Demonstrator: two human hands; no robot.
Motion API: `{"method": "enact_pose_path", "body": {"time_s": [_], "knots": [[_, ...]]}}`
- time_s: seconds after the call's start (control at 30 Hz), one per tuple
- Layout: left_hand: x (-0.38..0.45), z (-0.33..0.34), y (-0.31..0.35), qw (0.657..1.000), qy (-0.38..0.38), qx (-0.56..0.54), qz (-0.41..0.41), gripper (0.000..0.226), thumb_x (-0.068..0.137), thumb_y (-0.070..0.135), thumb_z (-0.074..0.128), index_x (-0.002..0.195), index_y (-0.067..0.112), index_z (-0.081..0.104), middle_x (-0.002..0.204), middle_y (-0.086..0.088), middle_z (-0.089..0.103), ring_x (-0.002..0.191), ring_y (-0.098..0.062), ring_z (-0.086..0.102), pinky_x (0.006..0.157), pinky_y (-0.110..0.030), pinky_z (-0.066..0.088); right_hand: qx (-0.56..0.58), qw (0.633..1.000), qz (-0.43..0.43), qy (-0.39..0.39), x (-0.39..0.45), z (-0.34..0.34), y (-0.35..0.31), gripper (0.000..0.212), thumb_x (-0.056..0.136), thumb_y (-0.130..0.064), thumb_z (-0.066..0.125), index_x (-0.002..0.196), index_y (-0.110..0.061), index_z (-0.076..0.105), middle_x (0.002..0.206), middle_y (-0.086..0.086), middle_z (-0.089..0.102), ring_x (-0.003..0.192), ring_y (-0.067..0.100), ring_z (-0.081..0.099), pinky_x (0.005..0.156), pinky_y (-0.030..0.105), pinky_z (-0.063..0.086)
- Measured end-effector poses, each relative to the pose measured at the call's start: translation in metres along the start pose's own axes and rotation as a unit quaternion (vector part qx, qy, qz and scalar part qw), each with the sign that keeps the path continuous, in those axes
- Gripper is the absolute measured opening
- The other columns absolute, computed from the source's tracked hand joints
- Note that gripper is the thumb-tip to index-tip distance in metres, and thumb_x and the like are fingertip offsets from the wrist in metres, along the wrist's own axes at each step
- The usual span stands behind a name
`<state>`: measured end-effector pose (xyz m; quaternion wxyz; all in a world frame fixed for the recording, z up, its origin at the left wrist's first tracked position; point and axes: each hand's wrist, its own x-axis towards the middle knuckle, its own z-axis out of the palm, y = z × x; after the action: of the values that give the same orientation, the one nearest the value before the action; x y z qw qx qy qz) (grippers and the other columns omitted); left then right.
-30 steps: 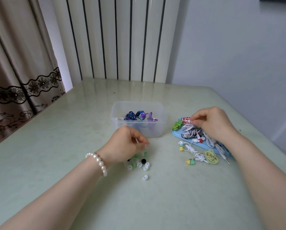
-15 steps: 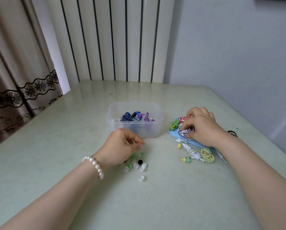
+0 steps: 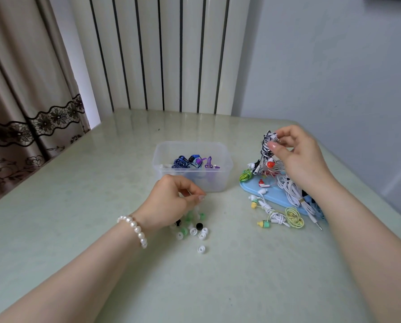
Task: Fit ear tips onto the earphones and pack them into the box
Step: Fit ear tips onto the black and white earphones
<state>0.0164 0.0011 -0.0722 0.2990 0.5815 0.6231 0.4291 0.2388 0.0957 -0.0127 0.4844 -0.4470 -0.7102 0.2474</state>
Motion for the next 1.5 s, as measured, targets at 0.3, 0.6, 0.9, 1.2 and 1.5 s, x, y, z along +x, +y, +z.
{"method": "enact_pose_path", "body": {"time_s": [0.3, 0.6, 0.9, 1.2, 1.5], "knots": [[0.001, 0.001, -0.001, 1.000, 0.002, 0.002, 0.012, 0.020, 0.077, 0.012, 0.072, 0.064, 0.027, 0.067, 0.066, -0.002, 0.065, 0.042, 0.001, 0.048, 0.050, -0.017, 0.040, 0.088, 0.986, -0.054, 0.131, -0.003, -0.002, -0.006, 0.039, 0.076, 0.001, 0.069, 0.096, -0.023, 0.047, 0.085, -0.011, 0.052, 0.065, -0.011, 0.053, 0.061, 0.007, 0.043], [0.001, 0.002, 0.001, 1.000, 0.004, -0.006, 0.007, 0.021, 0.077, 0.012, 0.072, 0.063, 0.028, 0.067, 0.065, -0.001, 0.064, 0.048, -0.007, 0.050, 0.053, -0.024, 0.045, 0.234, 0.965, 0.017, 0.114, 0.001, -0.006, -0.007, 0.020, 0.083, 0.002, 0.061, 0.093, -0.015, 0.055, 0.080, 0.006, 0.052, 0.065, 0.004, 0.064, 0.068, 0.023, 0.057], [-0.002, 0.004, 0.006, 0.997, 0.003, -0.080, -0.003, 0.016, 0.080, 0.010, 0.070, 0.070, 0.023, 0.069, 0.072, -0.006, 0.068, 0.061, -0.013, 0.056, 0.064, -0.034, 0.049, 0.343, 0.918, 0.193, -0.044, -0.007, 0.005, -0.011, 0.017, 0.087, -0.013, 0.058, 0.079, -0.010, 0.044, 0.077, 0.013, 0.056, 0.051, 0.023, 0.067, 0.045, 0.023, 0.053], [-0.006, 0.001, 0.025, 0.929, -0.065, -0.357, -0.077, 0.024, 0.093, 0.014, 0.047, 0.113, 0.018, 0.059, 0.116, -0.009, 0.063, 0.089, -0.027, 0.067, 0.083, -0.036, 0.053, 0.418, 0.844, 0.218, -0.255, -0.026, 0.022, -0.016, 0.025, 0.064, 0.014, 0.058, 0.073, -0.006, 0.047, 0.072, 0.015, 0.065, 0.072, 0.032, 0.069, 0.065, 0.034, 0.058], [-0.011, 0.001, 0.029, 0.883, -0.183, -0.412, -0.128, 0.024, 0.091, -0.003, 0.041, 0.105, -0.002, 0.061, 0.094, -0.015, 0.070, 0.080, -0.020, 0.070, 0.073, -0.026, 0.057, 0.380, 0.834, 0.202, -0.345, -0.036, 0.029, -0.015, 0.026, 0.061, 0.008, 0.052, 0.066, -0.015, 0.061, 0.075, 0.004, 0.059, 0.066, 0.017, 0.063, 0.062, 0.031, 0.056]]}}
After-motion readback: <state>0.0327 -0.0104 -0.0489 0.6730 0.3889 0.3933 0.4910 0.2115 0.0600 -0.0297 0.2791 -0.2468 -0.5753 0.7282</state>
